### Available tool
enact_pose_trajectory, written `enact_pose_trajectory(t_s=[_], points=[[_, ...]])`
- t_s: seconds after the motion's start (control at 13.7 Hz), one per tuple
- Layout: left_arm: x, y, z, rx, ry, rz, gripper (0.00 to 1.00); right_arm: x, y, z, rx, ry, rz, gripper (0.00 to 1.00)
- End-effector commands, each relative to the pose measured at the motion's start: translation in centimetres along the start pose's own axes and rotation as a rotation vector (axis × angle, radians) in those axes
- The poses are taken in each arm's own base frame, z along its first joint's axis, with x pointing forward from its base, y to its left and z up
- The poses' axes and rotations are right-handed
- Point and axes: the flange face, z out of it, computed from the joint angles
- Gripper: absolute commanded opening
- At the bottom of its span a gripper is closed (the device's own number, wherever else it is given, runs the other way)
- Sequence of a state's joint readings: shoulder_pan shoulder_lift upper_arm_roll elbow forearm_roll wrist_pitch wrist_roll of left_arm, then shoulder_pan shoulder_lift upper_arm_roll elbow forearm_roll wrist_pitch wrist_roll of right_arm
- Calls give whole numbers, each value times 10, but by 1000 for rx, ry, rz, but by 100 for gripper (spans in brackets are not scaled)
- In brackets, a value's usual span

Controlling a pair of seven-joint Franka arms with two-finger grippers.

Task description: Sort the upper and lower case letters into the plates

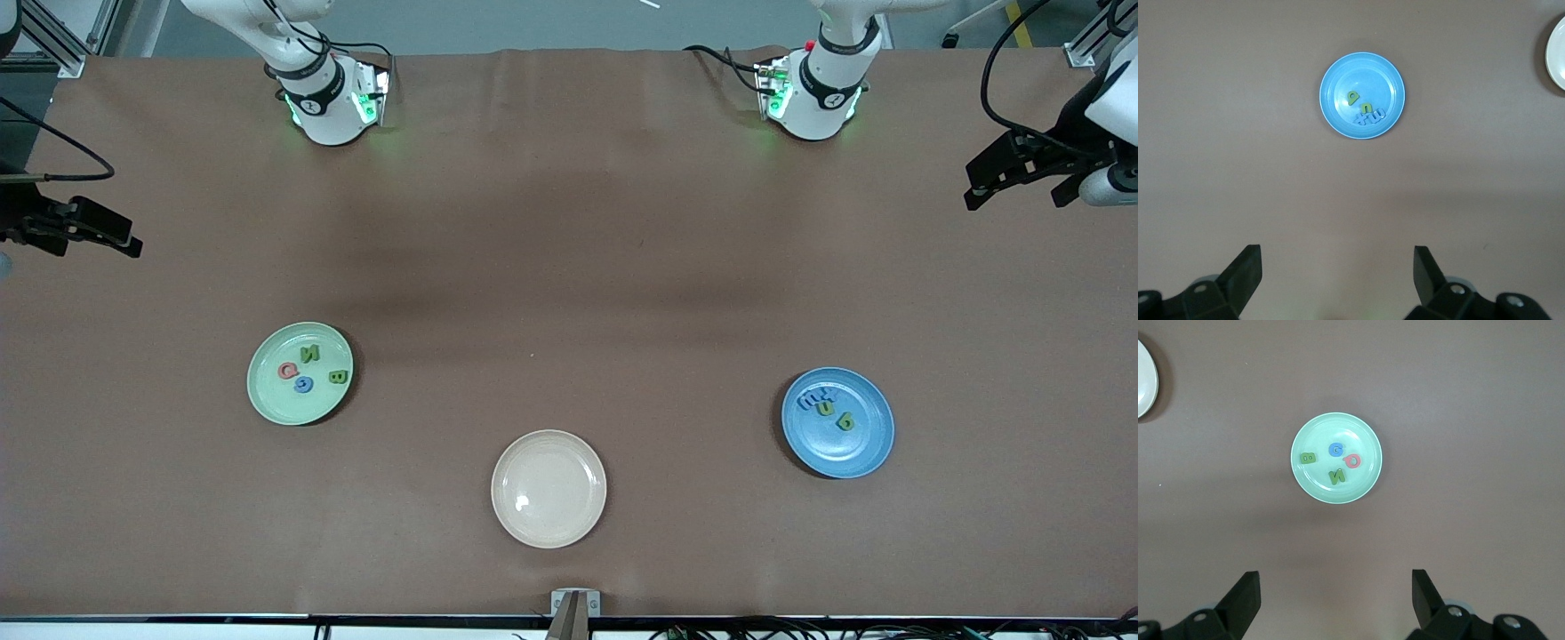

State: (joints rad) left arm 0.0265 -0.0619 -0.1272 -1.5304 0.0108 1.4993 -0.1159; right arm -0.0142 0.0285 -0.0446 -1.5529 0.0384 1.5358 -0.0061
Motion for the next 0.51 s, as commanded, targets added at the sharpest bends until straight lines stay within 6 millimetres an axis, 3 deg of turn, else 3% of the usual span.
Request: enact_pose_trajectory(t_s=[0.0, 0.44], points=[[-3, -2, -3, 8, -15, 16, 100, -19, 1, 4, -9, 25, 16, 100], [-6, -3, 0, 12, -41, 16, 100, -34, 3, 10, -30, 56, 12, 100]])
